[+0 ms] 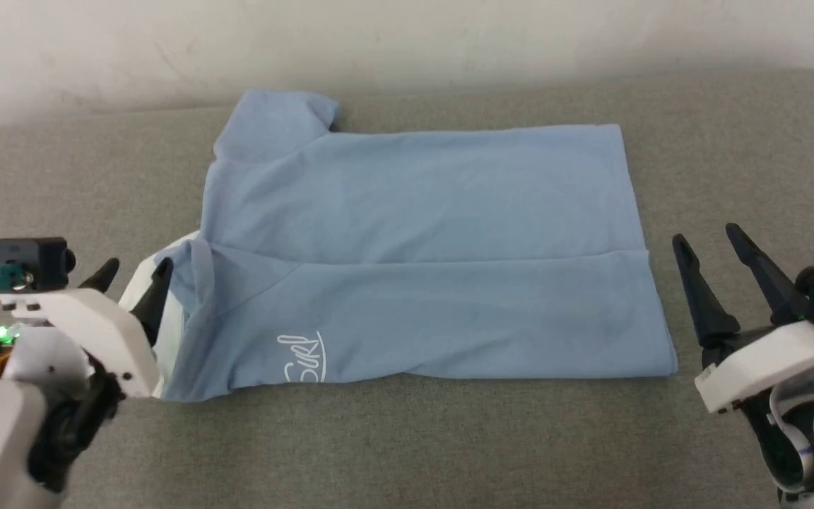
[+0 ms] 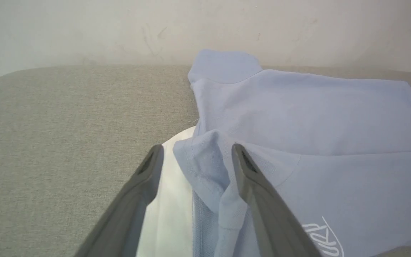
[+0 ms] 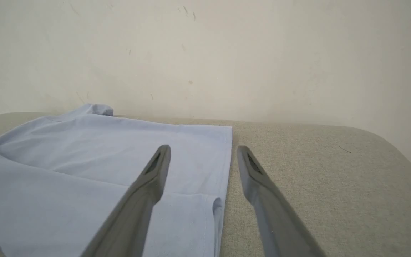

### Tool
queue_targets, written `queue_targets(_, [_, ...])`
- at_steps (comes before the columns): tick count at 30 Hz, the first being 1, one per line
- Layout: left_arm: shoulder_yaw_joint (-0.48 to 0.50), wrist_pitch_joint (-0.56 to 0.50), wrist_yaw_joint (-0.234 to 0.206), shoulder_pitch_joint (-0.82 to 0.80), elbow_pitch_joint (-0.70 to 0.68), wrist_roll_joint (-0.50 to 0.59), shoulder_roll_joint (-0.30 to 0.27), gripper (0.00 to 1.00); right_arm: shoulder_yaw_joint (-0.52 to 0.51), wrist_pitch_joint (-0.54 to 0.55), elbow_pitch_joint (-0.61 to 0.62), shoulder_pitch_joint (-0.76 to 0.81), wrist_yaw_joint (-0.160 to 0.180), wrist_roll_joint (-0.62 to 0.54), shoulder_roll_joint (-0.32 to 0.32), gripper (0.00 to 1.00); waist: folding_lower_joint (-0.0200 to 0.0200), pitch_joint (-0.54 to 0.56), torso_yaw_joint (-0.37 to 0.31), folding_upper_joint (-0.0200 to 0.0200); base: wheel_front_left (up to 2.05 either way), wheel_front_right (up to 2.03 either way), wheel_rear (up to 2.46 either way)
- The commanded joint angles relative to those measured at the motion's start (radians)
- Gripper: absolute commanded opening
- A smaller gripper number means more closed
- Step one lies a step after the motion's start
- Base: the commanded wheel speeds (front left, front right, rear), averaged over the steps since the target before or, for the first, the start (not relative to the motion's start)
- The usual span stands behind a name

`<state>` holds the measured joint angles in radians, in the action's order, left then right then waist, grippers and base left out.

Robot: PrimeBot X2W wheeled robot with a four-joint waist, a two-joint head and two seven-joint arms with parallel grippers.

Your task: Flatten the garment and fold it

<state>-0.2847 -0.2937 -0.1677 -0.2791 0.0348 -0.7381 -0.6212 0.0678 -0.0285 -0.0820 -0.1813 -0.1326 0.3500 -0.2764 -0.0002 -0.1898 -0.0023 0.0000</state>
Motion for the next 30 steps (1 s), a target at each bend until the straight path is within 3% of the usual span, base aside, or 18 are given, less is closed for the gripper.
queue_targets(1, [0.001, -0.048, 0.008, 0.023, -0.026, -0.014, -0.033, 1.0, -0.018, 0.008, 0.043, 0.029, 0.002, -0.019, 0.023, 1.0, 0.0002, 0.023, -0.01, 0.0, 0.0, 0.0, 0.0])
queue_targets(6, [-0.028, -0.25, 0.012, 0.075, -0.096, -0.057, -0.134, 1.0, -0.045, 0.054, 0.168, 0.099, 0.002, -0.055, 0.072, 1.0, 0.0002, 0.026, -0.032, 0.0, 0.0, 0.0, 0.0])
queue_targets(12, [-0.059, -0.331, -0.01, 0.119, -0.116, -0.065, -0.158, 1.0, -0.051, 0.083, 0.232, 0.133, 0.002, -0.057, 0.105, 1.0, 0.0002, 0.008, -0.058, 0.0, 0.0, 0.0, 0.0])
queue_targets(19, [-0.106, -0.354, -0.05, 0.124, -0.015, -0.041, -0.117, 1.0, -0.054, 0.109, 0.247, 0.139, 0.002, -0.039, 0.108, 1.0, 0.0002, -0.022, -0.082, 0.0, 0.0, 0.0, 0.0])
queue_targets(23, [-0.154, -0.391, -0.047, 0.114, 0.062, -0.057, -0.055, 1.0, -0.064, 0.127, 0.239, 0.135, 0.002, -0.025, 0.096, 1.0, 0.0002, -0.026, -0.087, 0.0, 0.0, 0.0, 0.0])
queue_targets(24, [-0.166, -0.402, -0.041, 0.113, 0.073, -0.062, -0.044, 0.66, -0.066, 0.137, 0.235, 0.134, 0.002, -0.019, 0.091, 1.0, 0.0002, -0.025, -0.088, 0.0, 0.0, 0.0, 0.0])
queue_targets(25, [-0.172, -0.41, -0.037, 0.112, 0.082, -0.071, -0.031, 0.39, -0.066, 0.153, 0.231, 0.133, 0.002, -0.014, 0.084, 1.0, 0.0002, -0.025, -0.089, 0.0, 0.0, 0.0, 0.0])
queue_targets(26, [-0.177, -0.415, -0.032, 0.111, 0.091, -0.079, -0.02, 0.15, -0.066, 0.169, 0.227, 0.131, 0.002, -0.006, 0.077, 1.0, 0.0002, -0.024, -0.089, 0.0, 0.0, 0.0, 0.0])
queue_targets(27, [-0.181, -0.421, -0.026, 0.112, 0.099, -0.088, -0.012, 0.0, -0.063, 0.193, 0.219, 0.128, 0.002, 0.005, 0.068, 1.0, 0.0002, -0.024, -0.089, 0.0, 0.0, 0.0, 0.0])
queue_targets(30, [-0.178, -0.418, -0.01, 0.11, 0.118, -0.109, 0.001, 0.0, -0.049, 0.292, 0.176, 0.108, 0.002, 0.045, 0.035, 1.0, 0.0002, -0.025, -0.087, 0.0, 0.0, 0.0, 0.0])
